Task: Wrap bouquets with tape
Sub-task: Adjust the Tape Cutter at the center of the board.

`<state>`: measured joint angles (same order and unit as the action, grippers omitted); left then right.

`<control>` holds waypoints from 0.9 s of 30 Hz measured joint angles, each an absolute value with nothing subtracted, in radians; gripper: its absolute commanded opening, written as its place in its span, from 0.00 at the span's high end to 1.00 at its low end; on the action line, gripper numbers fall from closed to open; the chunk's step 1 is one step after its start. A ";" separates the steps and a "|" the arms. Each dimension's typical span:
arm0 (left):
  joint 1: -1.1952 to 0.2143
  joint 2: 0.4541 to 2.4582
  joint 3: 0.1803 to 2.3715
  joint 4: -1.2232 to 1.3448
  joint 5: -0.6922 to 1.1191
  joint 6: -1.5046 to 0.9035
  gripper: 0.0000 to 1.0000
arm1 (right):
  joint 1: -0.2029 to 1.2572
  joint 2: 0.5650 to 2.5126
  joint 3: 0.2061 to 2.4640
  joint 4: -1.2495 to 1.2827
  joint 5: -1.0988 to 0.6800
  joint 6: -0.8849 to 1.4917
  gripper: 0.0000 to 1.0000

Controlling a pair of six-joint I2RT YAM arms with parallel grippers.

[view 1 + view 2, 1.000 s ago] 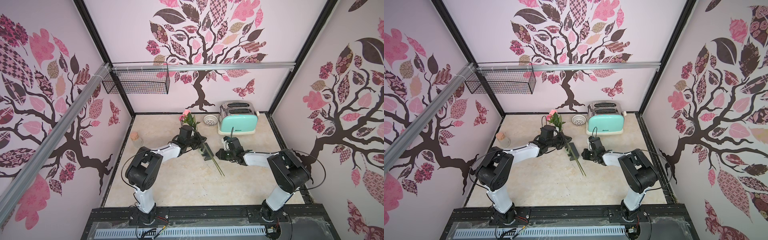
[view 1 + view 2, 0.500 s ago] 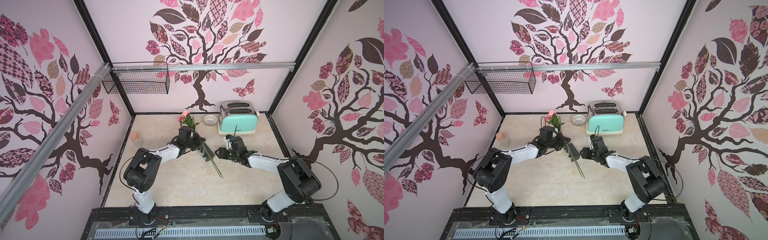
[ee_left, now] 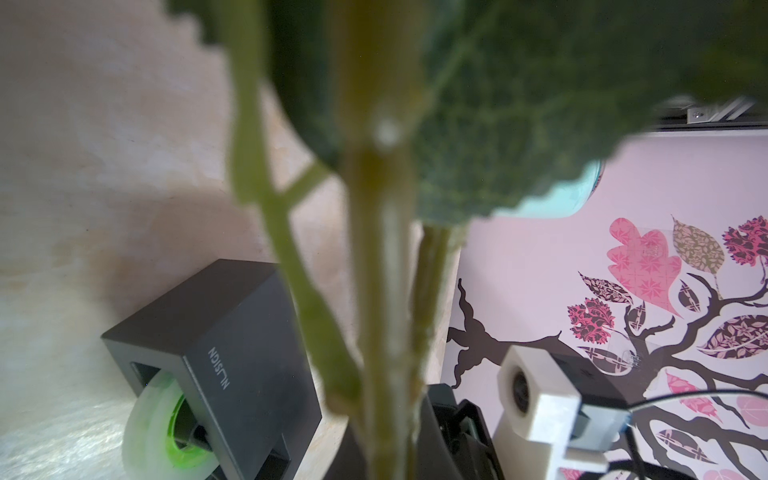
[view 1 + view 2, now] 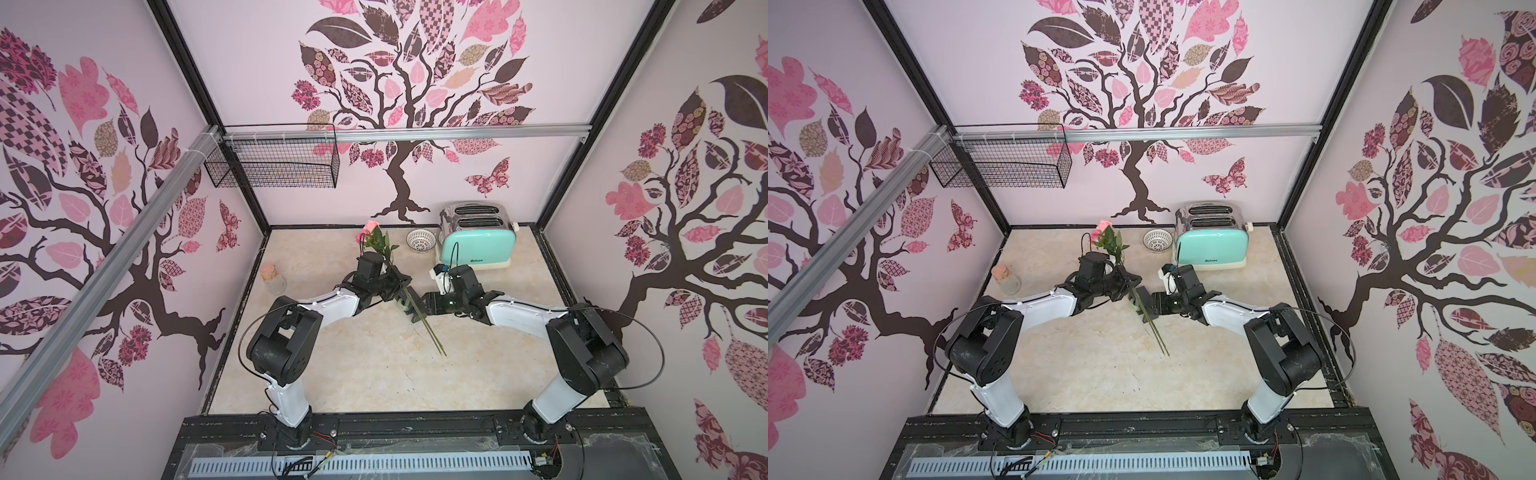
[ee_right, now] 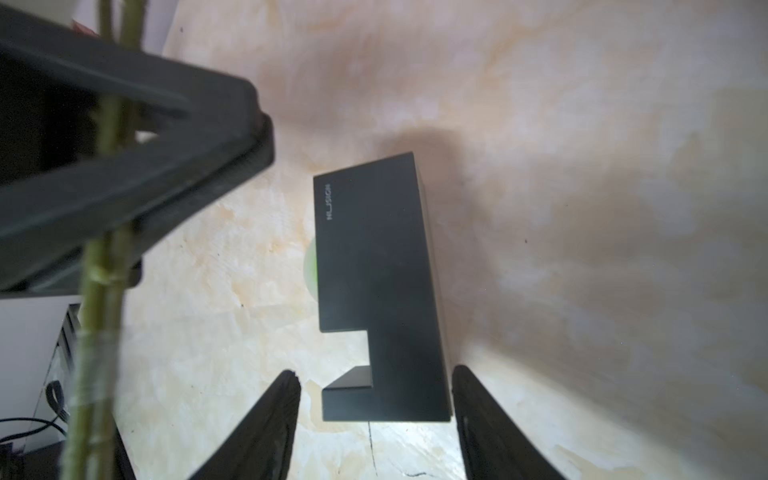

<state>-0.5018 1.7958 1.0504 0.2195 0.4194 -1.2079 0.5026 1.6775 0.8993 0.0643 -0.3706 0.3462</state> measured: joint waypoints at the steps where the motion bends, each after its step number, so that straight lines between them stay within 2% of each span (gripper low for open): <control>1: -0.502 1.796 1.050 0.220 0.420 -1.208 1.00 | 0.503 1.691 0.905 0.054 -0.371 0.340 0.41; 6: -0.502 1.796 1.050 0.220 0.420 -1.208 1.00 | 0.503 1.733 0.931 0.013 -0.366 0.324 0.50; 11: -0.502 1.796 1.050 0.215 0.420 -1.208 1.00 | 0.503 1.758 0.948 0.006 -0.363 0.321 0.50; 13: -0.502 1.796 1.050 0.214 0.419 -1.207 1.00 | 0.503 1.767 0.953 0.007 -0.365 0.323 0.55; 16: -0.502 1.796 1.050 0.213 0.420 -1.206 1.00 | 0.500 1.783 0.963 0.018 -0.379 0.342 0.70; 17: -0.502 1.796 1.051 0.214 0.420 -1.206 1.00 | 0.497 1.785 0.963 0.029 -0.387 0.354 0.71; 27: -0.502 1.796 1.074 0.215 0.428 -1.206 1.00 | 0.422 1.789 0.828 0.276 -0.588 0.554 0.72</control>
<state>-0.5018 1.7962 1.0737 0.2150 0.4282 -1.2060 0.4221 1.7885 0.8276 0.2764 -0.5880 0.5545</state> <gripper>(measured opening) 0.085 0.353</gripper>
